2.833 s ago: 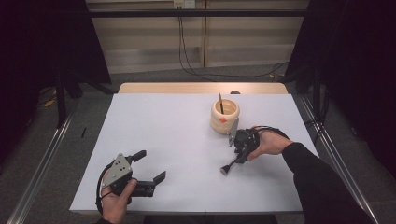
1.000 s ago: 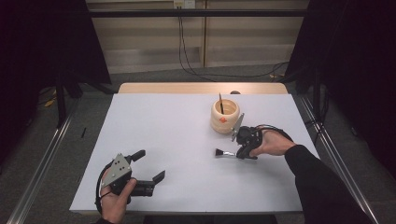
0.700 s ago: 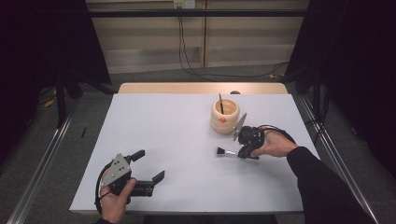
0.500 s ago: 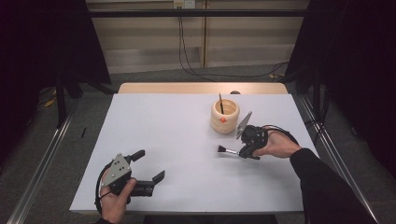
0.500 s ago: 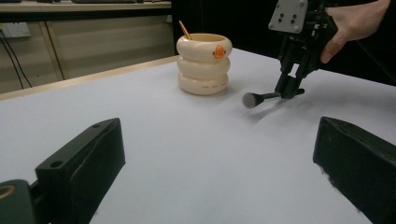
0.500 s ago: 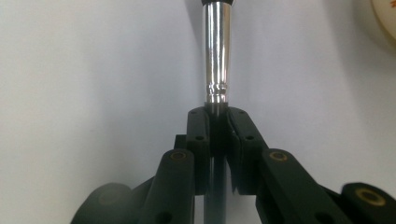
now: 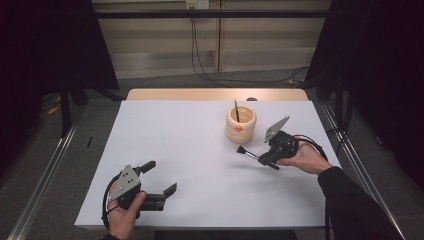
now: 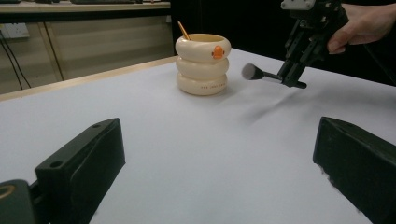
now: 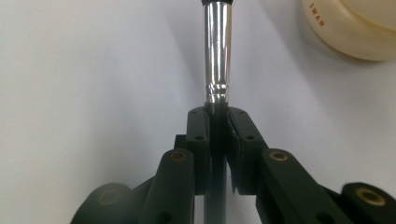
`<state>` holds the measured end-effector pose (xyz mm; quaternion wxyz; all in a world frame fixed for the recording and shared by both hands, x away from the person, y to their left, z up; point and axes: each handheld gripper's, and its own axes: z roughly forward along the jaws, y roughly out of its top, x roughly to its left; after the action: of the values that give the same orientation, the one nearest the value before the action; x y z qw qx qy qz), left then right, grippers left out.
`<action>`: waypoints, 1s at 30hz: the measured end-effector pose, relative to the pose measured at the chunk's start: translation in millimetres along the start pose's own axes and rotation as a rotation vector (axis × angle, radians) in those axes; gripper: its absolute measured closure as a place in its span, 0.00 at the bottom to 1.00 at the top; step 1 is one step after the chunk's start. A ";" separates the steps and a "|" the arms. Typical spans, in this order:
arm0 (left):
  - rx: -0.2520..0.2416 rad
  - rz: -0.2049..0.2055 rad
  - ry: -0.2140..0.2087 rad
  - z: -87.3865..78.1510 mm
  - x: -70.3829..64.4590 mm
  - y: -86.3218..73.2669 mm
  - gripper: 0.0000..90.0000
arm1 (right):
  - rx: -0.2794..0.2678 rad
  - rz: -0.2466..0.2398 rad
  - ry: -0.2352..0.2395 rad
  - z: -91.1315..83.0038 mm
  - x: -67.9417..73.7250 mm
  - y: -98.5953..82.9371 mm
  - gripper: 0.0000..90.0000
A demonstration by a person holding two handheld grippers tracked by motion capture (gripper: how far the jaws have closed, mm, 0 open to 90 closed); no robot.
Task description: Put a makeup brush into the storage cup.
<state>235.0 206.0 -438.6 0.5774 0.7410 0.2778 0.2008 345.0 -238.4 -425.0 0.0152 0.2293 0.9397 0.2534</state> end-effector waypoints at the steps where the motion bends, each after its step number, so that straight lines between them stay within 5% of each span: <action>1: -0.001 -0.001 0.001 0.1 0.0 0.0 0.02 | -0.015 0.000 -0.013 -1.0 0.3 -1.1 0.89; 30: -0.003 -0.002 0.003 -0.2 -0.1 0.1 0.02 | -0.368 0.104 -0.091 -24.4 10.5 -29.6 0.89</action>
<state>234.8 206.1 -438.4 0.5782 0.7397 0.2791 0.2016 319.6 -268.0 -417.1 0.0860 0.2819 0.8628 0.4108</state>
